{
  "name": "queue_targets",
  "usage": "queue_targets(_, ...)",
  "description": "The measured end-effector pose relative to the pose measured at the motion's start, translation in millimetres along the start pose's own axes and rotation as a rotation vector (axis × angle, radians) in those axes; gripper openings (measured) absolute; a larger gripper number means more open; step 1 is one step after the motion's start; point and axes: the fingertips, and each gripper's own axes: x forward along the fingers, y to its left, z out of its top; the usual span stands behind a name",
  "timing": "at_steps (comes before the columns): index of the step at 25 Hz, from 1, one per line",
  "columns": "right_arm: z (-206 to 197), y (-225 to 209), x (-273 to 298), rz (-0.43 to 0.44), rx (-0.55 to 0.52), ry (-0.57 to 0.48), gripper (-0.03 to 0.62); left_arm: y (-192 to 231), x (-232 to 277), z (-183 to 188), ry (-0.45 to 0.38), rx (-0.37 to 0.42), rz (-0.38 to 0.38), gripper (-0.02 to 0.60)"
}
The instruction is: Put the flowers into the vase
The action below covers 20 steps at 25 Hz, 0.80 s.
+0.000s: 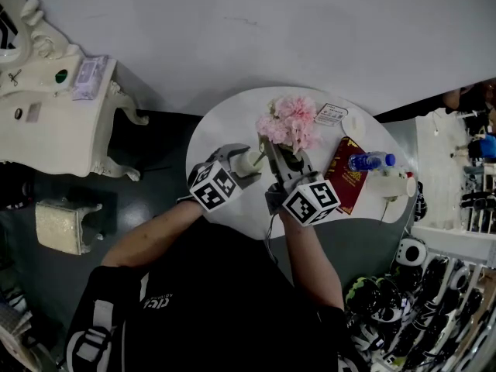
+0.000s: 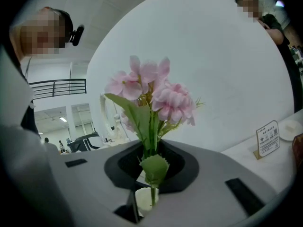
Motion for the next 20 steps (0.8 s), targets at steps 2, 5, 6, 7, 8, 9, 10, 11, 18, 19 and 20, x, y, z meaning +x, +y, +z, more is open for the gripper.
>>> queue_targets(2,-5.2,0.3,0.3,0.004,0.012,0.008,0.077,-0.2,-0.2,0.7,-0.001,0.001,0.0,0.311)
queue_targets(5,-11.6,1.3,1.6,0.01,0.012,0.026,0.077,-0.8,-0.4,0.8,-0.003,-0.001,0.003,0.311)
queue_targets(6,-13.8,1.3,1.9,0.011,0.012,0.034,0.077,-1.0,-0.2,0.8,-0.003,-0.001,0.003,0.311)
queue_targets(7,-16.3,1.0,1.9,0.011,0.012,0.041,0.077,-1.2,0.1,0.8,-0.003,-0.002,0.003,0.311)
queue_targets(8,-18.8,0.5,1.7,0.01,0.014,0.048,0.077,-1.4,0.5,0.9,-0.003,-0.003,0.003,0.311)
queue_targets(9,-21.5,-0.2,1.3,0.008,0.018,0.054,0.077,-1.5,0.8,1.0,-0.003,-0.003,0.003,0.31)
queue_targets(10,-24.3,-1.1,0.7,0.007,0.023,0.06,0.078,-1.6,1.0,1.1,-0.003,-0.004,0.003,0.311)
queue_targets(11,-26.9,-1.9,0.2,0.007,0.027,0.066,0.077,-1.6,1.1,1.3,-0.003,-0.004,0.003,0.311)
queue_targets(18,-41.4,-5.8,-1.8,0.009,0.05,0.107,0.078,-1.4,1.6,1.5,-0.006,-0.005,0.003,0.311)
queue_targets(19,-44.0,-6.1,-1.6,0.009,0.049,0.117,0.078,-1.2,1.8,1.8,-0.006,-0.005,0.003,0.311)
queue_targets(20,-46.9,-6.4,-1.6,0.01,0.048,0.129,0.078,-1.1,2.1,2.2,-0.007,-0.006,0.003,0.311)
